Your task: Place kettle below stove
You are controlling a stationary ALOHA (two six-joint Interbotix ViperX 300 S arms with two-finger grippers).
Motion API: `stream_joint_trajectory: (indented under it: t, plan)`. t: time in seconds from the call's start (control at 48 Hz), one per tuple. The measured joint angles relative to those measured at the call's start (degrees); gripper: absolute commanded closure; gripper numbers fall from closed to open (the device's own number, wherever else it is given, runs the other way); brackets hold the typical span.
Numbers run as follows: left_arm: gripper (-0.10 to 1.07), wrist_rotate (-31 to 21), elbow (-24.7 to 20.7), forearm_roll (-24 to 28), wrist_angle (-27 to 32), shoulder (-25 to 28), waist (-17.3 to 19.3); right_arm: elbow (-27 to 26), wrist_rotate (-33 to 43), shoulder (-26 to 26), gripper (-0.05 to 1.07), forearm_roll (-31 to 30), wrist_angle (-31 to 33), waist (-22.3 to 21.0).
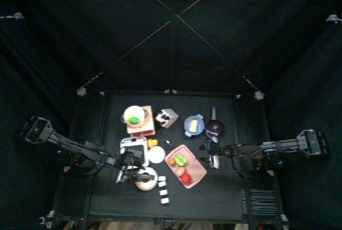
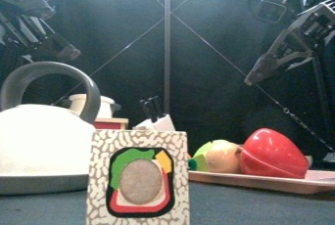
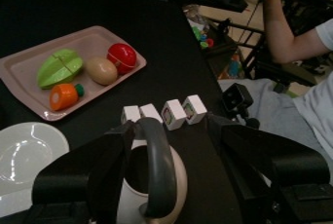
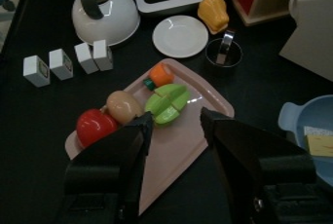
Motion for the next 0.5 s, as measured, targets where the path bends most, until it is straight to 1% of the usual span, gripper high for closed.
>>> stream_joint_trajectory:
  t: [0.146,0.292,0.5]
  plan:
    - [0.04,-0.1,-0.1,0.0,-0.1,0.0,0.3,0.0,0.1,0.0,0.22,0.1,0.0,-0.2]
    - [0.04,-0.1,0.0,-1.7,-0.1,0.0,1.3,0.0,0.1,0.0,0.22,0.2,0.0,-0.4]
    - [0.04,-0.1,0.1,-3.1,-0.1,0.0,1.8,0.0,0.1,-0.1,0.22,0.3,0.0,-0.4]
